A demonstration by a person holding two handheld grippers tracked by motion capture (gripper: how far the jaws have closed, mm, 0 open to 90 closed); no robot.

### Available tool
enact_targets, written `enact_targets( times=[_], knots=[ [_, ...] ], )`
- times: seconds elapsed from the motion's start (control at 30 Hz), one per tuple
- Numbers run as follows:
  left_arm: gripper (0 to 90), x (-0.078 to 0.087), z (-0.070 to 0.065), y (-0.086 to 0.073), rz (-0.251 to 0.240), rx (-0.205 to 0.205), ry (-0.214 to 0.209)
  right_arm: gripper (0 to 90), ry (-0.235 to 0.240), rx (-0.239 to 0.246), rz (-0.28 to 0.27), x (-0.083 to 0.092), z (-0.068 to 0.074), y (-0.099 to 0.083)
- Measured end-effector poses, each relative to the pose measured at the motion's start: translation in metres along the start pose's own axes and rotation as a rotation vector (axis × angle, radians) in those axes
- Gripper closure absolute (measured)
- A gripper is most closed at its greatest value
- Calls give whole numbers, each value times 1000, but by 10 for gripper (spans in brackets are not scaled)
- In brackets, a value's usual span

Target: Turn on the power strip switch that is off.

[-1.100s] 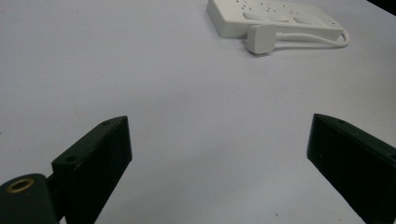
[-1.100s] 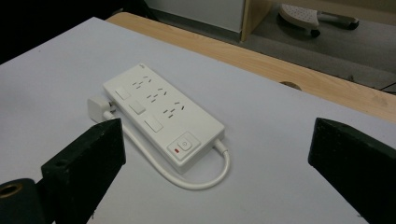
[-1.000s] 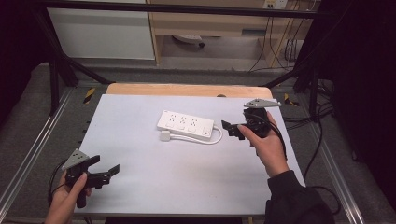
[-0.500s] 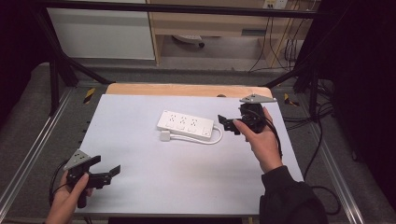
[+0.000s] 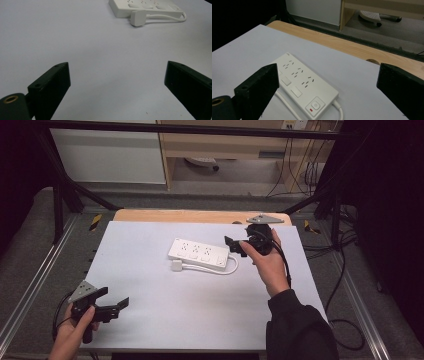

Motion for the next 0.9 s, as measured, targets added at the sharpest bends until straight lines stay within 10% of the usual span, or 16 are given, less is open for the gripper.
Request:
enact_targets(
  times=[0.9],
  knots=[
    [66,1,-1,1,-7,-5,-1,57,-9,38,42,-48,29,0]
  ],
)
Point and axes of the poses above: each handheld gripper's, and its own axes: x roughly backward along the jaws, y roughly out of its top, z roughly to its left, the point moved 4 cm from there along -x, roughly forward along the jaws, and after that the axes turned 11 degrees about -y, right-handed, at the moved point
